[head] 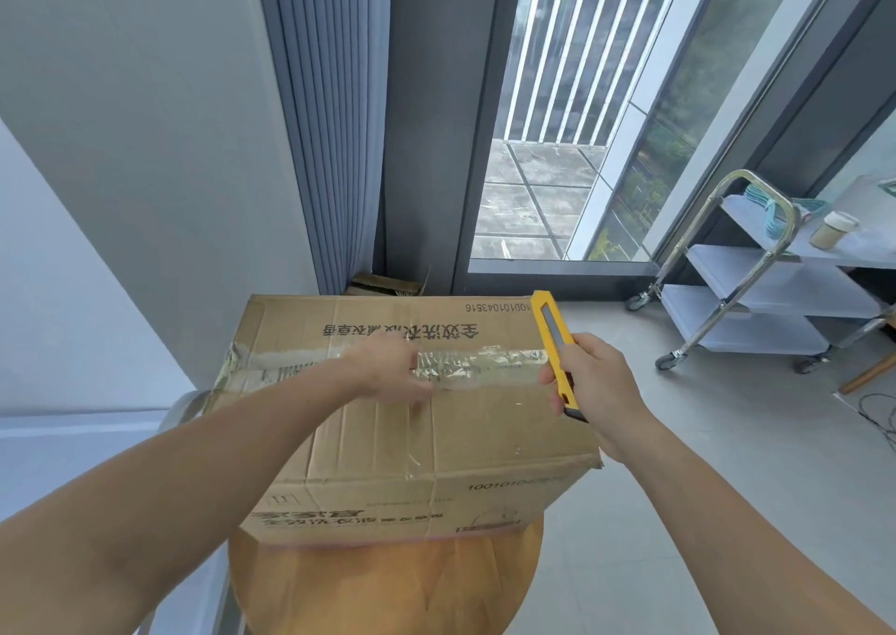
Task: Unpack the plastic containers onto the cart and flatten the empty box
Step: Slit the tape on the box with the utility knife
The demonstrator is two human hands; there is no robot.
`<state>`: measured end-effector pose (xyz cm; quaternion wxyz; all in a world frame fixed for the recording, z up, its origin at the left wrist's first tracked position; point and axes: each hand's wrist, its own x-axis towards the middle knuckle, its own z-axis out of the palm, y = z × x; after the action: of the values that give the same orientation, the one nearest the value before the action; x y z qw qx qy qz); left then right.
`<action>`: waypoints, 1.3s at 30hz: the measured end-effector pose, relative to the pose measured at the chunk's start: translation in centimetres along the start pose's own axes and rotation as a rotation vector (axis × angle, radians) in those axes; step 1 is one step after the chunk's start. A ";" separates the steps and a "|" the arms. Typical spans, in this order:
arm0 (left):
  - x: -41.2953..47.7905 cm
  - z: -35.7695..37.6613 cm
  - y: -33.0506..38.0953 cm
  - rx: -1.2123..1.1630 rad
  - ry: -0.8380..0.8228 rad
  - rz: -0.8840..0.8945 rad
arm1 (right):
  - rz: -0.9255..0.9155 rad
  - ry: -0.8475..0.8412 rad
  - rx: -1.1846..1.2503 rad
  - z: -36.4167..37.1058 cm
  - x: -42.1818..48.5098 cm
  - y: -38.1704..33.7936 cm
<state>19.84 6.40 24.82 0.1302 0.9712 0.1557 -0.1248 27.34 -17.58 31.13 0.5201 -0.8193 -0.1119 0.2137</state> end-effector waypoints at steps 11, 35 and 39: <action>-6.6 -4.6 1.8 -0.332 0.130 0.044 | -0.098 0.020 0.229 -4.3 -2.9 -1.0; -16.2 9.4 1.9 0.218 -0.032 0.112 | 0.007 -0.311 -0.109 3.2 -8.8 4.6; -16.1 8.6 -1.2 -0.119 0.238 0.280 | 0.065 -0.229 -0.070 4.8 -9.3 6.1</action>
<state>2.88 0.71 21.10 0.1841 0.9819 0.0404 0.0196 16.65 -20.12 26.01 0.4680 -0.8104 -0.1512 0.3186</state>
